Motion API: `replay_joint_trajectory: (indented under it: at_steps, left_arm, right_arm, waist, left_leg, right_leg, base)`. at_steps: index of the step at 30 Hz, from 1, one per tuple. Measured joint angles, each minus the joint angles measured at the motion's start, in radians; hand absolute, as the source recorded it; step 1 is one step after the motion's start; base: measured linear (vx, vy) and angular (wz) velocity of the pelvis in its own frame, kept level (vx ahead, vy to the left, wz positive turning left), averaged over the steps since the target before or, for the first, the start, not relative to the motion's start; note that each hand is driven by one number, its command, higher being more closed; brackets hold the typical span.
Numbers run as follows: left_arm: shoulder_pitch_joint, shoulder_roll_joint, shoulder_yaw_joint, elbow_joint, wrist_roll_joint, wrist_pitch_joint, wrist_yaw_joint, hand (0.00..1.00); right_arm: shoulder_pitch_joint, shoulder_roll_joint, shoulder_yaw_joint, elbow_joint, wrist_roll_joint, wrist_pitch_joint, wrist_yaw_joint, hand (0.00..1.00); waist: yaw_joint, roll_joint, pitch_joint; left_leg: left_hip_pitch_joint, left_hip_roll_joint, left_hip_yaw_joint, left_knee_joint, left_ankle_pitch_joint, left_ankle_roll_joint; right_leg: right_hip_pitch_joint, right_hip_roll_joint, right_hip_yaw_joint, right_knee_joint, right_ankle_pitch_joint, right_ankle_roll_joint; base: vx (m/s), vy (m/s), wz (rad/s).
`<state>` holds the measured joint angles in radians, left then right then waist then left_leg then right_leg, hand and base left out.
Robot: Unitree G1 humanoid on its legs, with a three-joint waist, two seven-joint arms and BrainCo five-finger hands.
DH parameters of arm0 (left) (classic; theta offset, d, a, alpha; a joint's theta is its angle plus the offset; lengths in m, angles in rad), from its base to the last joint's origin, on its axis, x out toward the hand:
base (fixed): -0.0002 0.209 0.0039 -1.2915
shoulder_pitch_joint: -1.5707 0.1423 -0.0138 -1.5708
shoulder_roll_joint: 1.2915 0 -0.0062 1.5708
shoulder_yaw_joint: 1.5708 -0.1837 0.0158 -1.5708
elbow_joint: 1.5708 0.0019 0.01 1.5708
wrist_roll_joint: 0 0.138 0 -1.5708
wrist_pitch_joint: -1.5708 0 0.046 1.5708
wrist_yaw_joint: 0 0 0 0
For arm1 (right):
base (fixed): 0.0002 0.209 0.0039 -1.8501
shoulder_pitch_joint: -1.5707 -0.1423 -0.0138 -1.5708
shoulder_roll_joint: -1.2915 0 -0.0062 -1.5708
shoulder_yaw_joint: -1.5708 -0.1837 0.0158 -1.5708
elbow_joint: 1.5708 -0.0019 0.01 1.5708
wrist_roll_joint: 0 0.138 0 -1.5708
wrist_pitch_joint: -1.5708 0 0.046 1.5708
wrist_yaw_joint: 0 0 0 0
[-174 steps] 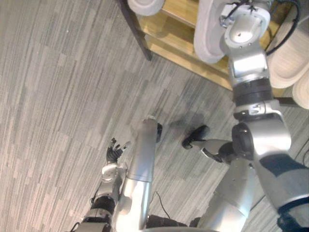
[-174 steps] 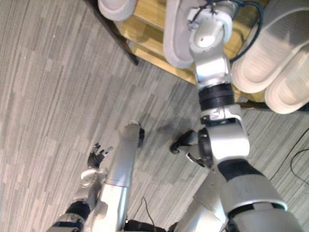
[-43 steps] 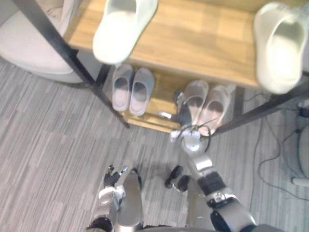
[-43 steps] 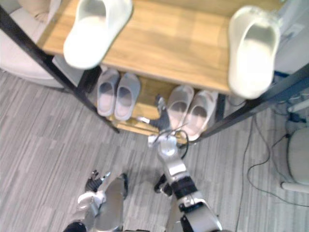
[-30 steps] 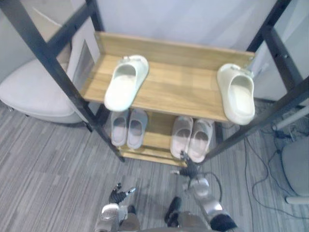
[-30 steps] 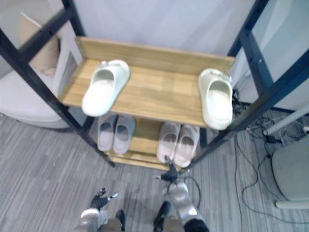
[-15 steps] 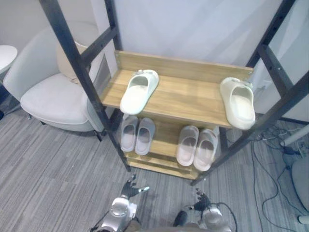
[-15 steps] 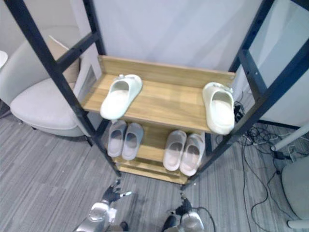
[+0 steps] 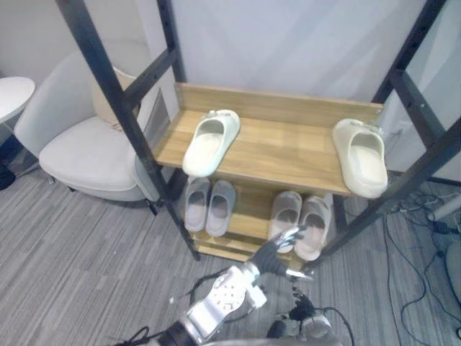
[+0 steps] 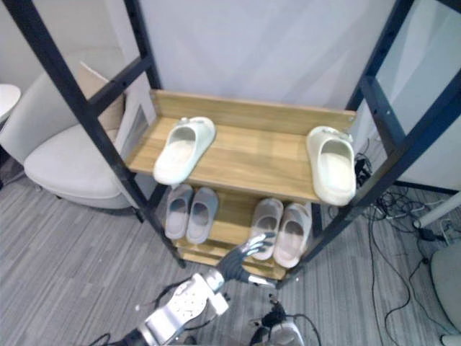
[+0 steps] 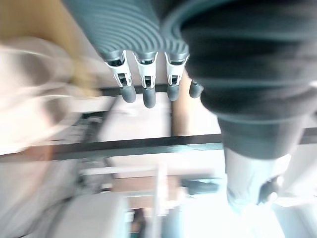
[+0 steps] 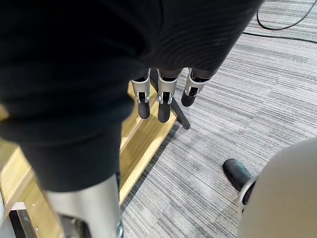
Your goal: Organize the slippers on the shoe rack
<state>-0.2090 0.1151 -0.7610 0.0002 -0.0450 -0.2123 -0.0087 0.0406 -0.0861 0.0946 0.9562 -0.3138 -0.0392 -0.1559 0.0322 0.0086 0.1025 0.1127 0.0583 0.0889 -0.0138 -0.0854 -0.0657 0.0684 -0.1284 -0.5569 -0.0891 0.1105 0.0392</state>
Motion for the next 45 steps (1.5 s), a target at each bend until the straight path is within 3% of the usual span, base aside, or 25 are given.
replay_joint_trajectory:
  at_steps: [5, 7, 11, 16, 28, 37, 45]
  left_arm:
    - [-0.122, -0.016, 0.080, -0.097, -0.028, -0.015, 0.042, 0.00]
    - [-0.207, -0.016, 0.172, -0.119, -0.035, -0.018, 0.080, 0.00]
    - [-0.271, -0.003, 0.255, -0.137, -0.035, -0.021, 0.108, 0.00]
    - [-0.319, 0.068, 0.341, -0.143, -0.033, -0.022, 0.137, 0.00]
    - [-0.417, 0.323, 0.533, 0.099, 0.065, -0.002, 0.164, 0.00]
    - [-0.481, 0.427, 0.581, 0.235, 0.092, 0.027, 0.165, 0.00]
    - [-0.522, 0.469, 0.603, 0.315, 0.103, 0.035, 0.164, 0.00]
  right_arm:
    - [0.006, -0.003, 0.007, -0.005, 0.001, 0.000, 0.005, 0.00]
    - [0.017, -0.007, 0.006, -0.019, 0.001, 0.002, 0.021, 0.00]
    - [0.028, -0.014, 0.006, -0.038, 0.001, 0.006, 0.035, 0.00]
    - [0.028, -0.025, 0.004, -0.039, 0.002, 0.011, 0.055, 0.00]
    - [0.045, -0.031, -0.016, -0.084, 0.002, 0.011, 0.075, 0.00]
    - [0.046, -0.030, -0.028, -0.119, 0.002, 0.010, 0.076, 0.00]
    - [0.072, -0.029, -0.052, -0.154, 0.002, 0.010, 0.078, 0.00]
  waist:
    - [0.000, -0.004, -0.013]
    - [0.001, -0.009, -0.020]
    - [0.001, -0.010, -0.024]
    - [0.001, -0.012, -0.026]
    - [-0.001, -0.031, -0.038]
    - [-0.002, -0.035, -0.032]
    - [-0.026, -0.033, -0.004]
  left_leg:
    - [0.010, -0.003, 0.018, 0.002, -0.011, 0.007]
    - [0.004, -0.003, 0.018, 0.021, -0.022, 0.008]
    - [-0.005, -0.006, 0.013, 0.033, -0.025, 0.010]
    - [-0.006, -0.008, 0.010, 0.034, -0.025, 0.010]
    - [-0.043, -0.016, 0.012, 0.041, -0.024, 0.010]
    - [-0.081, -0.016, 0.041, 0.061, -0.025, 0.011]
    - [-0.114, -0.014, 0.069, 0.083, -0.033, 0.016]
  right_leg:
    - [0.001, -0.002, 0.019, 0.000, 0.001, 0.001]
    - [0.002, -0.004, 0.021, 0.000, 0.001, 0.001]
    - [0.002, -0.007, 0.018, 0.000, 0.002, 0.004]
    - [0.002, -0.009, 0.017, 0.000, 0.004, 0.005]
    - [-0.034, -0.011, 0.022, 0.000, 0.012, 0.004]
    - [-0.087, -0.012, 0.068, 0.000, 0.030, -0.008]
    - [-0.124, -0.013, 0.101, 0.000, 0.046, -0.015]
  base:
    - [0.03, 0.047, -0.12]
    - [0.00, 0.036, -0.02]
    - [0.00, 0.031, 0.03]
    - [0.00, 0.013, 0.00]
    - [0.01, 0.021, -0.01]
    - [0.00, 0.023, -0.11]
    - [-0.03, 0.017, -0.11]
